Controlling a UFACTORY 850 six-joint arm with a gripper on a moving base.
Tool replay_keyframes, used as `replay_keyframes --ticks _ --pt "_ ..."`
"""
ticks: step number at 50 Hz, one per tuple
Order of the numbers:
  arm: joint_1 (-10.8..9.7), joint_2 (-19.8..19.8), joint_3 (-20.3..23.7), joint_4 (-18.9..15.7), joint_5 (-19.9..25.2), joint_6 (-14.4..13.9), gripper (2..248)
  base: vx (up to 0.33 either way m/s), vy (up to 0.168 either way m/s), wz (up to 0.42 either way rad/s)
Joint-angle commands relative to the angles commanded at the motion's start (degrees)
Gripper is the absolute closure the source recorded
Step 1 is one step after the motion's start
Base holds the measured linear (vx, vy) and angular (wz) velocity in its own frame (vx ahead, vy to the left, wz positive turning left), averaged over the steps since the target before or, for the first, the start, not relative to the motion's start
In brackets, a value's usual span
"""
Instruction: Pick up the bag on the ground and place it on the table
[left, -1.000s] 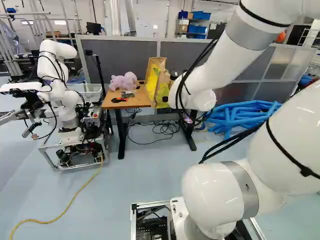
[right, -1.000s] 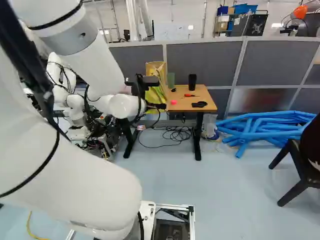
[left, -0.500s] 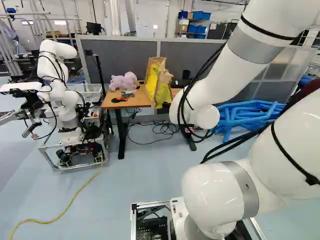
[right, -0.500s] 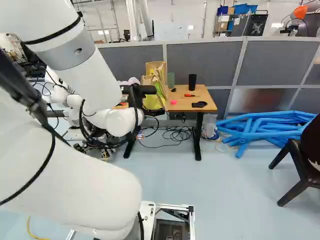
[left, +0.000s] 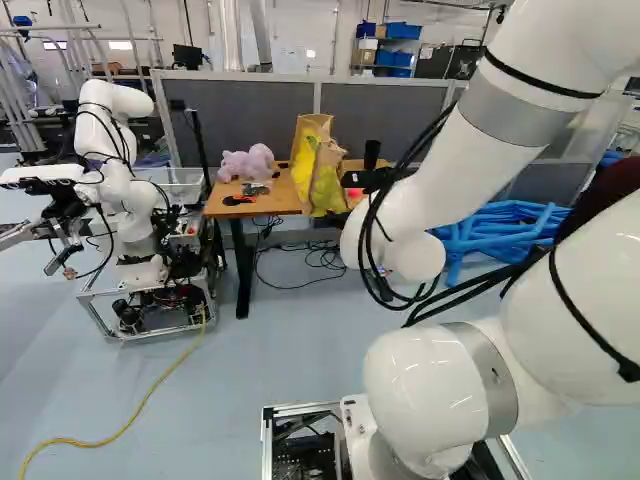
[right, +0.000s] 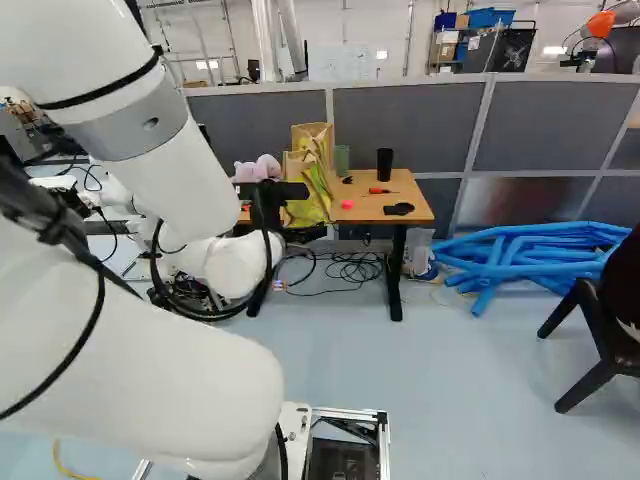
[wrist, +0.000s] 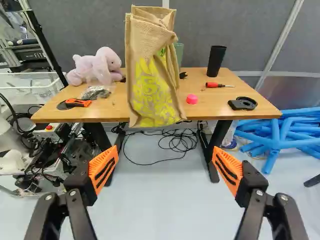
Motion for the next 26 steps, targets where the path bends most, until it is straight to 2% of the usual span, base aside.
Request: replay_keyframes --ticks 26 --pt "0.07 0.39 1.39 -0.26 1.91 -0.02 3 0.0 0.0 0.0"
